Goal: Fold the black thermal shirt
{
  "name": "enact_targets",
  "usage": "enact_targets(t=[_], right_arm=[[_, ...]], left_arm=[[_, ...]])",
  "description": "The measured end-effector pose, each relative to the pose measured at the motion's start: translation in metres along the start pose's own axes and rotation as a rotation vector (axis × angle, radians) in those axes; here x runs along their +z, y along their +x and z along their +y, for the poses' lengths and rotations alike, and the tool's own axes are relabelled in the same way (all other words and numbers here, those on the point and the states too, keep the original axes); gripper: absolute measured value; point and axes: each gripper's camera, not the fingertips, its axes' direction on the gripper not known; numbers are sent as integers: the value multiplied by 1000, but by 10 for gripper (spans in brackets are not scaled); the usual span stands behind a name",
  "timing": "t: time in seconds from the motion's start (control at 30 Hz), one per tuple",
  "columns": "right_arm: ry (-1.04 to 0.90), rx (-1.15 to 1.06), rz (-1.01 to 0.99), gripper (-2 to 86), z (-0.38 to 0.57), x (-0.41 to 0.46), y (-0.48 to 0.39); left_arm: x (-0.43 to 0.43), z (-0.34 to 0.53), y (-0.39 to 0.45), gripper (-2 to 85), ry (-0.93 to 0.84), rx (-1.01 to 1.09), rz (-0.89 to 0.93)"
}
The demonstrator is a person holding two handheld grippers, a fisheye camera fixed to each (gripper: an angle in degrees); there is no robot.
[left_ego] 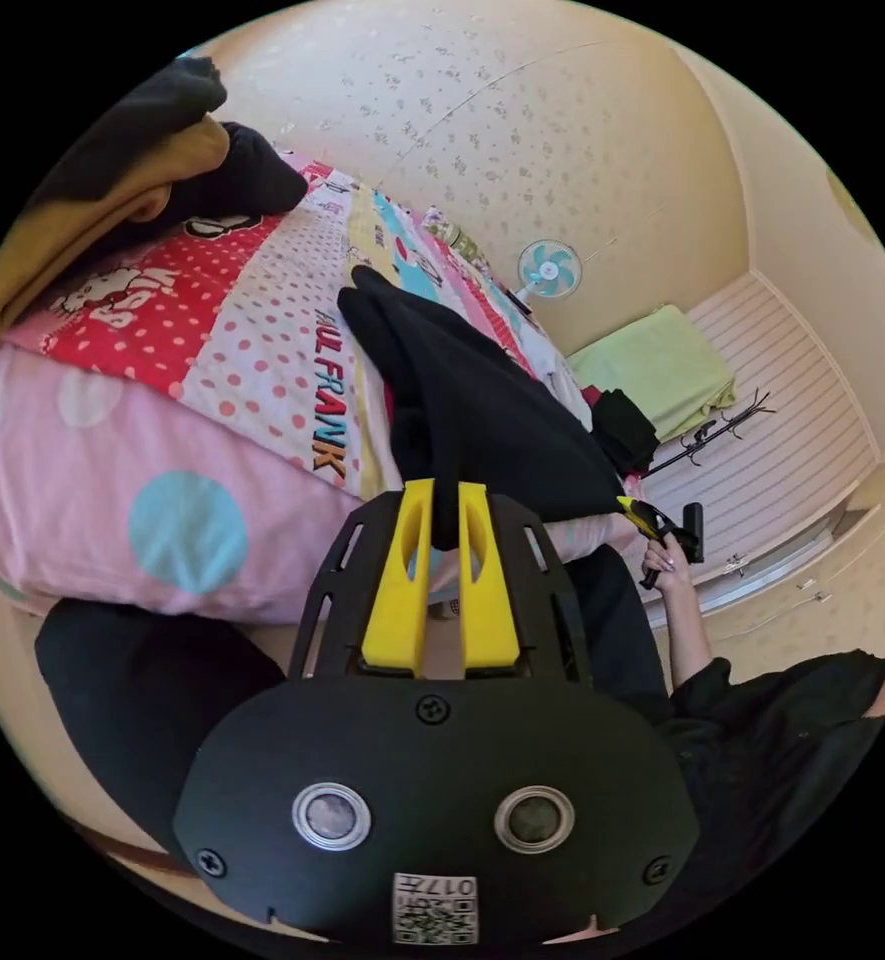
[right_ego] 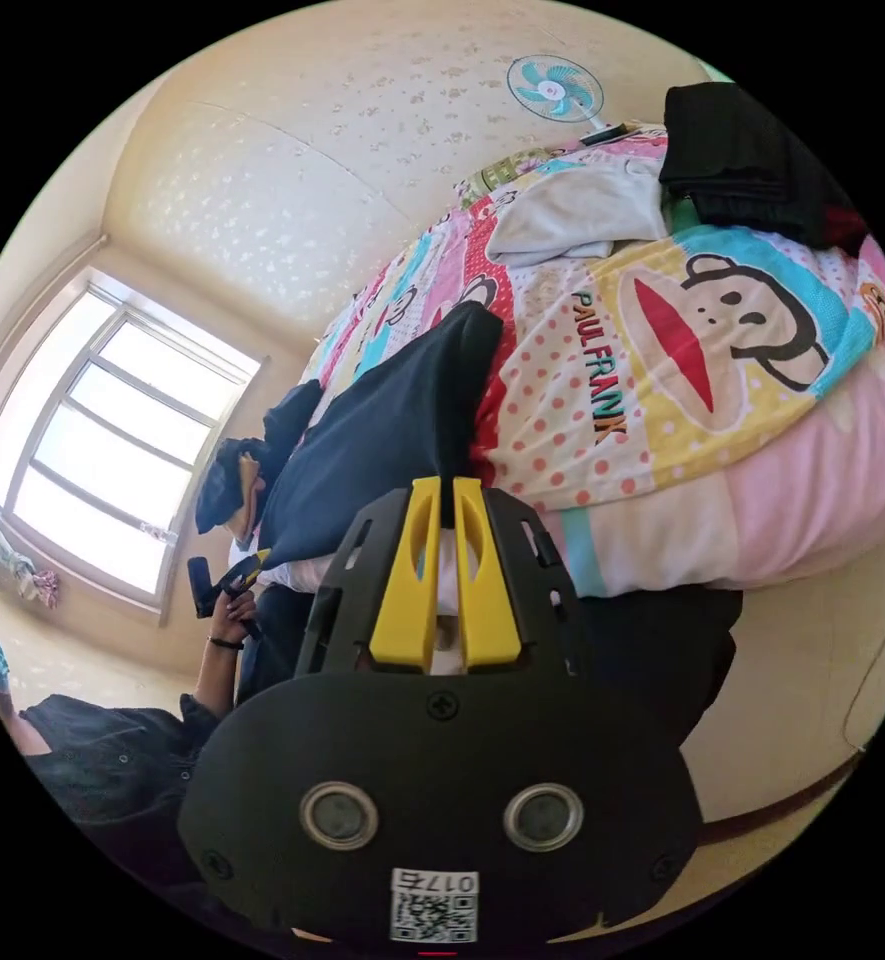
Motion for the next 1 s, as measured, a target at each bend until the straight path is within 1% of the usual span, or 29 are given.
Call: enact_targets(t=[0.03, 0.07, 0.13, 0.2, 0.23, 0.27, 0.33, 0.4, 0.43, 0.47, 0.5, 0.53, 0.6, 0.63, 0.67, 0.7, 0.77, 0.8, 0.87, 0.9, 0.93, 0.97, 1.0], right_arm=[[-32, 2, 32, 34, 0, 9, -2], [-57, 23, 42, 32, 1, 19, -7], [-14, 39, 54, 31, 6, 15, -23], [95, 6, 219, 29, 14, 3, -61], [126, -14, 267, 28, 16, 1, -73], [188, -63, 342, 28, 20, -1, -97], [267, -158, 362, 29, 24, 3, -134], [324, -329, 265, 26, 26, 25, -177], [326, -368, 245, 23, 26, 34, -186], [309, -432, 230, 17, 25, 57, -200], [279, -451, 260, 14, 23, 85, -209], [250, -443, 292, 12, 22, 101, -210], [37, -352, 477, 8, 24, 178, -197], [43, -360, 492, 8, 30, 193, -193], [217, -411, 498, 7, 55, 197, -191], [286, -451, 519, 6, 71, 202, -192], [252, -489, 567, 5, 72, 208, -201], [213, -509, 595, 4, 68, 212, -208], [201, -513, 601, 4, 67, 213, -210], [214, -469, 562, 3, 69, 209, -206], [213, -429, 534, 3, 69, 205, -204], [205, -331, 463, 3, 68, 192, -198], [214, -247, 372, 3, 67, 176, -190]], left_arm=[[7, 3, -2, 52, 7, -58, 13], [8, 11, -4, 54, 60, -124, 41], [2, 26, -5, 65, 152, -219, 63], [-8, 46, -3, 101, 266, -316, 6], [-12, 60, 1, 115, 344, -343, -24], [-11, 69, 6, 123, 383, -338, -20], [-3, 76, 9, 125, 376, -343, 23], [9, 77, 11, 123, 365, -348, 76], [16, 76, 11, 118, 356, -356, 90], [22, 75, 12, 95, 349, -360, 97], [25, 74, 13, 84, 351, -364, 97], [28, 75, 15, 75, 366, -366, 92], [30, 77, 19, 66, 395, -363, 104], [31, 78, 21, 62, 409, -374, 131], [31, 78, 25, 58, 423, -386, 169], [31, 78, 28, 56, 434, -387, 187], [27, 70, 53, 52, 493, -352, 218], [26, 65, 63, 51, 509, -332, 206], [26, 42, 118, 51, 576, -204, 135], [28, 35, 133, 51, 588, -160, 126], [36, 20, 166, 51, 597, -61, 114], [50, 5, 197, 50, 579, 40, 132], [60, -3, 212, 50, 558, 85, 154]])
